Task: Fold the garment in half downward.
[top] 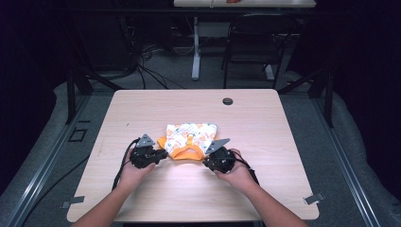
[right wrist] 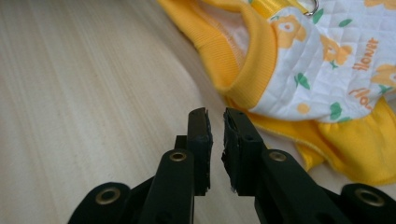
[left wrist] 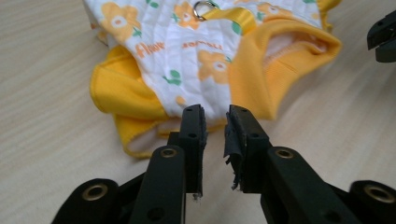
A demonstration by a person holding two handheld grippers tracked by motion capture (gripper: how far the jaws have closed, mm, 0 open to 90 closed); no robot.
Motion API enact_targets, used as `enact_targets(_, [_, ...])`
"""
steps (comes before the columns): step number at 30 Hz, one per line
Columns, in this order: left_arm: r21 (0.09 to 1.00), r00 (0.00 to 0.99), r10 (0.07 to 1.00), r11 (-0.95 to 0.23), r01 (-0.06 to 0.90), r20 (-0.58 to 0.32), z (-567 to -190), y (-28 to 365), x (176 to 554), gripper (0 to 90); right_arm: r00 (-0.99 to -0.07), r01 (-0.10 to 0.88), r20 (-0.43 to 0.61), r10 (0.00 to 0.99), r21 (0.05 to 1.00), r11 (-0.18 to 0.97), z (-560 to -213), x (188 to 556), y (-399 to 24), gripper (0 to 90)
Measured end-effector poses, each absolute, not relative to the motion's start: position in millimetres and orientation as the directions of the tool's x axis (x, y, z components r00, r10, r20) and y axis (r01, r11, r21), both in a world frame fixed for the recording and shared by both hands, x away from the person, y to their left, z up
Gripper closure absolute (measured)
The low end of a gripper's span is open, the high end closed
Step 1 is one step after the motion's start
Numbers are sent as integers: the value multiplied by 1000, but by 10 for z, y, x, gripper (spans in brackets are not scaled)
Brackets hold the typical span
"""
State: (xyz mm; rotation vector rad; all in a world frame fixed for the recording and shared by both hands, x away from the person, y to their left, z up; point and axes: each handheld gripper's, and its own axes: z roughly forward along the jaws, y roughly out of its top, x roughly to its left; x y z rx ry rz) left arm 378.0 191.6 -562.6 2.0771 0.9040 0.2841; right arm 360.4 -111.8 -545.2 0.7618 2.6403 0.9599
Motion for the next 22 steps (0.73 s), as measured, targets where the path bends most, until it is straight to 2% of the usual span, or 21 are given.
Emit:
enact_targets(3, [768,722,683,-401,499,-112,-5604,1949,3678,698,-839,389,-35,544,660,643,-5415,3527,-1167,761])
enact_targets(9, [787,718,681,-363,499,-140,-5537,1999,3508,561,-818,425,18,576,694,582,-5389,3416,-1253,594])
enact_targets(13, [795,720,682,-365,485,-126,-5514,2040,3417,505,-803,428,9,596,705,566,-5403,3346,-1285,505])
enact_targets(22, [793,707,697,-364,489,-117,-5587,2185,3294,480,-801,405,-44,597,695,594,-5497,3175,-1295,466])
